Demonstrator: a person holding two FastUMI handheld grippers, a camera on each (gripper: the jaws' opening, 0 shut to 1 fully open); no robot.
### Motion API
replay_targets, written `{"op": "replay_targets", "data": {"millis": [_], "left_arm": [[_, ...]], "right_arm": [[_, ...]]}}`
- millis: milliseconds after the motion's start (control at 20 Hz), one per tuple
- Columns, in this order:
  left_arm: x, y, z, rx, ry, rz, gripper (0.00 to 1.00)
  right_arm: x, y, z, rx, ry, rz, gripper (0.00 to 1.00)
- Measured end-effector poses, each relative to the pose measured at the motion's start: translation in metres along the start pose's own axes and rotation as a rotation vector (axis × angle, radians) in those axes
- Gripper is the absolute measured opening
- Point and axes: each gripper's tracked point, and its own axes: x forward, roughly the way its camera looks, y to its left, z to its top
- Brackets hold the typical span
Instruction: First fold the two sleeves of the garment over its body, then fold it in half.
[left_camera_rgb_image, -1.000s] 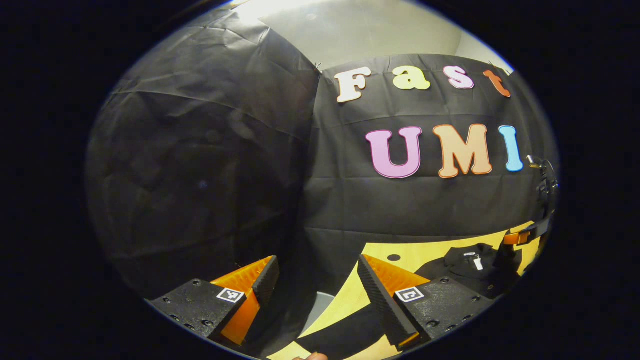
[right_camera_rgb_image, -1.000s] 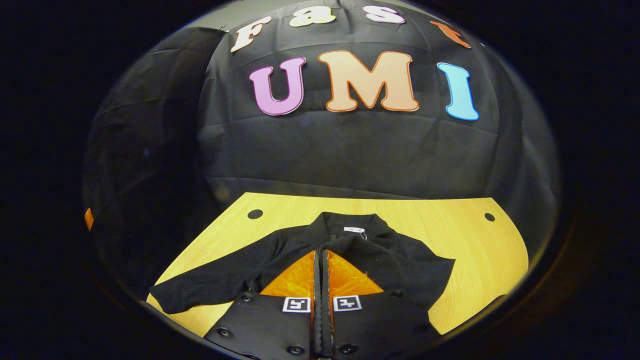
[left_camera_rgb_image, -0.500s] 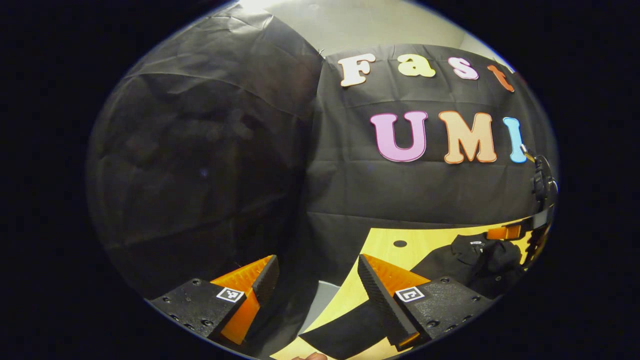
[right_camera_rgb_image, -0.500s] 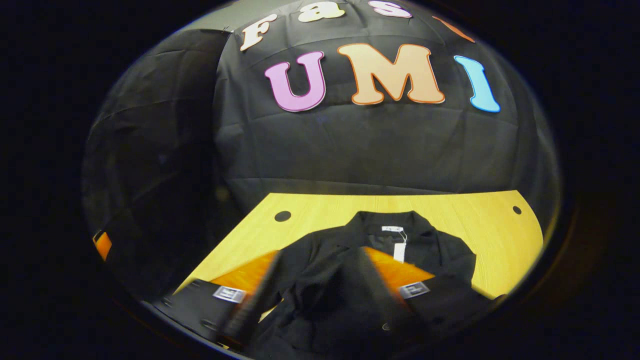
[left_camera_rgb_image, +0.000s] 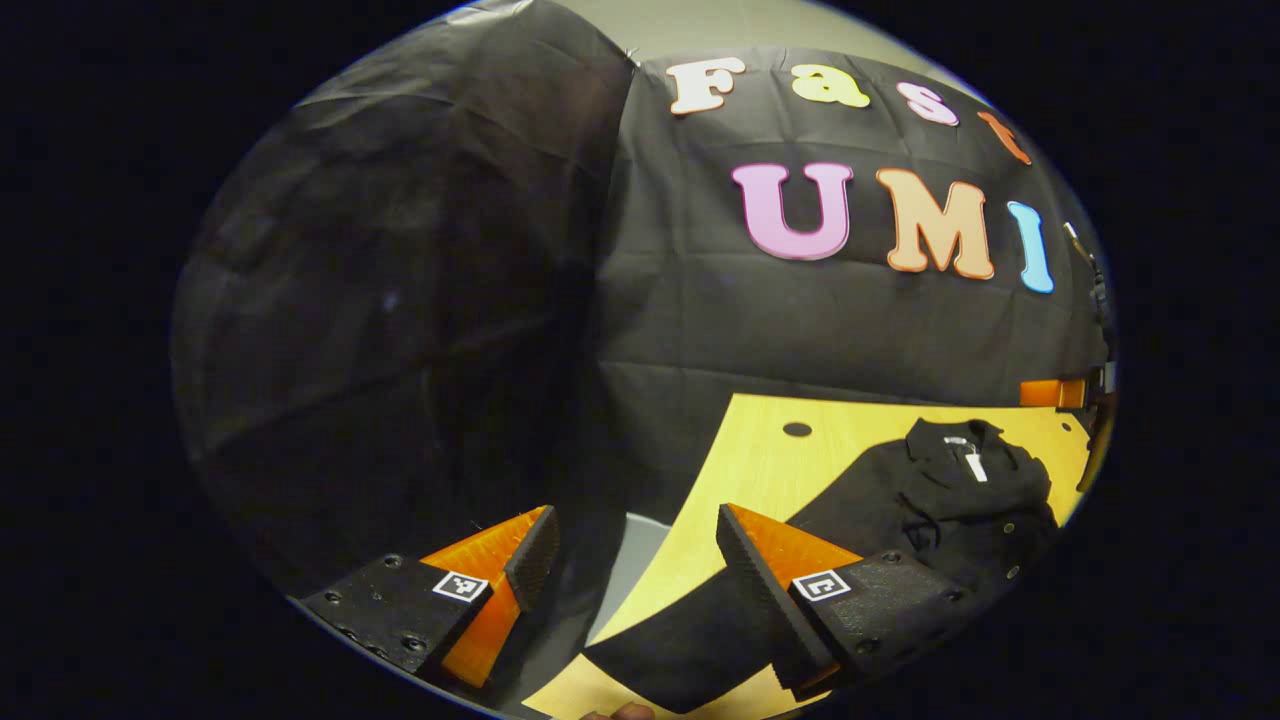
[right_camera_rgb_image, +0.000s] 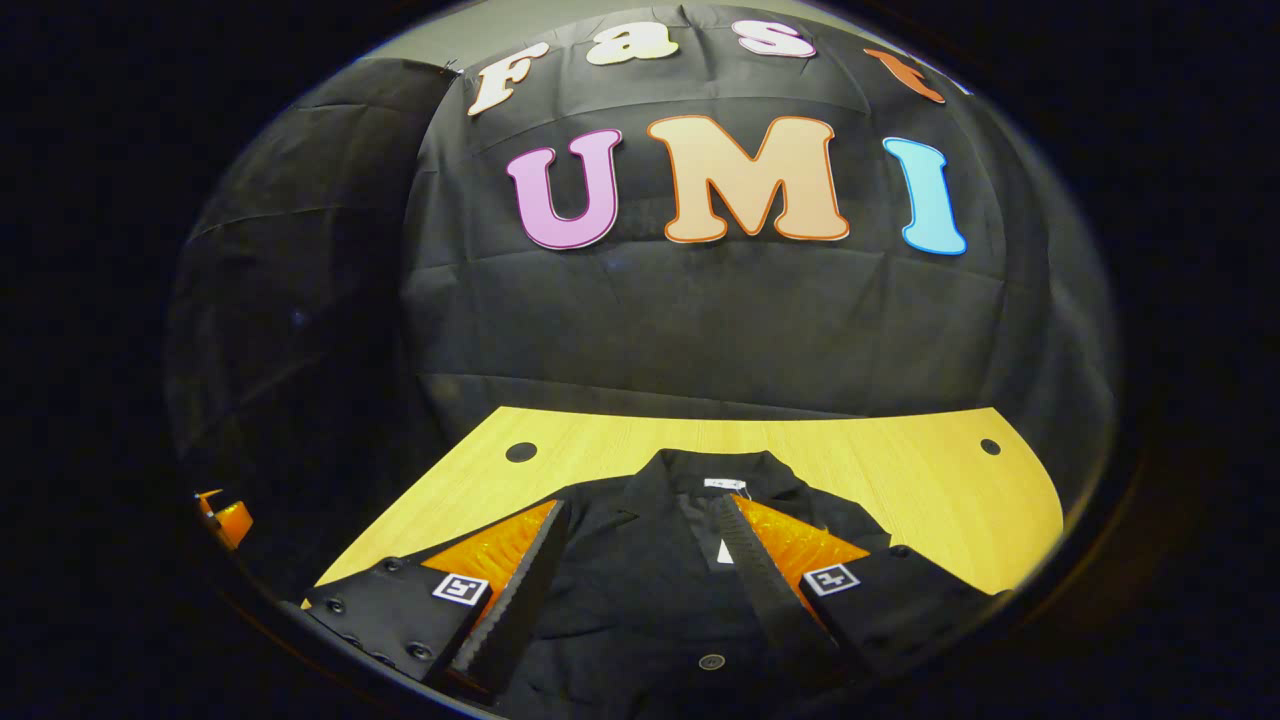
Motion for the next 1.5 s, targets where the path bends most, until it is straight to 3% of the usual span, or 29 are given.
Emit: {"op": "replay_targets", "data": {"millis": [200,600,700,850,900,1100,1200,1300,1500], "left_arm": [[0.005,-0.004,-0.060,-0.012,0.195,-0.005,0.96],[0.009,-0.011,-0.136,-0.010,0.401,-0.017,0.96],[0.007,-0.012,-0.149,-0.019,0.442,-0.014,0.96],[0.005,-0.017,-0.161,-0.029,0.482,-0.013,0.95],[0.002,-0.019,-0.165,-0.031,0.498,-0.010,0.95],[0.004,-0.019,-0.160,-0.024,0.465,-0.039,0.98],[0.005,-0.024,-0.162,-0.025,0.472,-0.051,0.90],[0.004,-0.035,-0.162,-0.019,0.474,-0.066,0.76],[0.009,-0.044,-0.161,-0.038,0.461,-0.034,0.15]], "right_arm": [[-0.006,-0.018,-0.015,-0.001,0.029,-0.036,0.98],[-0.011,-0.037,-0.034,-0.008,0.087,-0.085,0.98],[-0.012,-0.037,-0.039,-0.020,0.100,-0.083,0.94],[-0.016,-0.031,-0.040,-0.039,0.107,-0.060,0.98],[-0.019,-0.031,-0.040,-0.043,0.109,-0.060,0.94],[-0.032,-0.042,-0.029,-0.055,0.062,-0.085,0.98],[-0.038,-0.049,-0.028,-0.060,0.050,-0.087,0.98],[-0.039,-0.056,-0.032,-0.055,0.049,-0.072,0.98],[-0.045,-0.081,-0.044,-0.016,0.064,-0.051,0.98]]}}
